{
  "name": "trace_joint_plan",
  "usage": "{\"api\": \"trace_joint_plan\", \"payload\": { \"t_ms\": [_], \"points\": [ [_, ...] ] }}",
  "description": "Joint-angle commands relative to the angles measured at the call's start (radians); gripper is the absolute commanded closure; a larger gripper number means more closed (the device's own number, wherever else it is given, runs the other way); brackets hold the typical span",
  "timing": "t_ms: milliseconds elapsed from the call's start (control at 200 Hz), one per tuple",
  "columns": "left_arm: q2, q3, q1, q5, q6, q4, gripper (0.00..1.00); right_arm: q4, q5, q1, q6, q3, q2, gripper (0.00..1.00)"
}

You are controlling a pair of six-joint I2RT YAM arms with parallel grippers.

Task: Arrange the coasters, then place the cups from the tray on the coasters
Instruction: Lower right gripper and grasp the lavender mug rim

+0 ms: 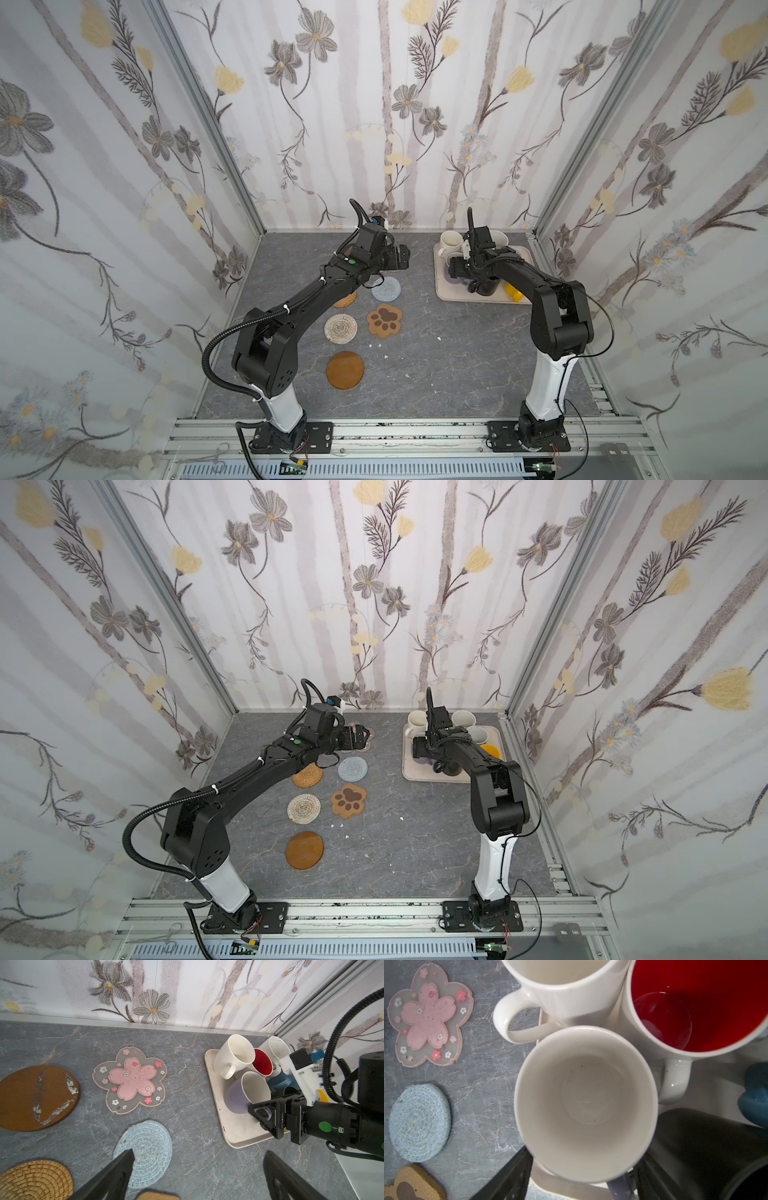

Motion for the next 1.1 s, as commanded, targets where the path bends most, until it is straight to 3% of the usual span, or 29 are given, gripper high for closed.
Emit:
{"api": "trace_joint_plan", "payload": {
  "t_ms": [0,465,789,1094],
  "points": [
    [-0.002,-0.001,0.002,0.003,-0.011,0.008,0.00,0.013,-0.046,0.016,-0.009,0.002,0.002,0.24],
    [-0.011,-0.013,0.002,0.009,-0.014,0.007,0.00,0.004,0.055,0.067,0.089,0.011,0.037,0.31],
    [-0.031,-0.021,0.002,0.001,-0.011,0.007,0.00,0.000,0.081,0.078,0.125,0.044,0.084,0.46],
    [-0.071,-0.038,0.002,-0.018,0.000,0.008,0.00,-0.010,0.105,0.086,0.114,0.059,0.104,0.68]
  ]
}}
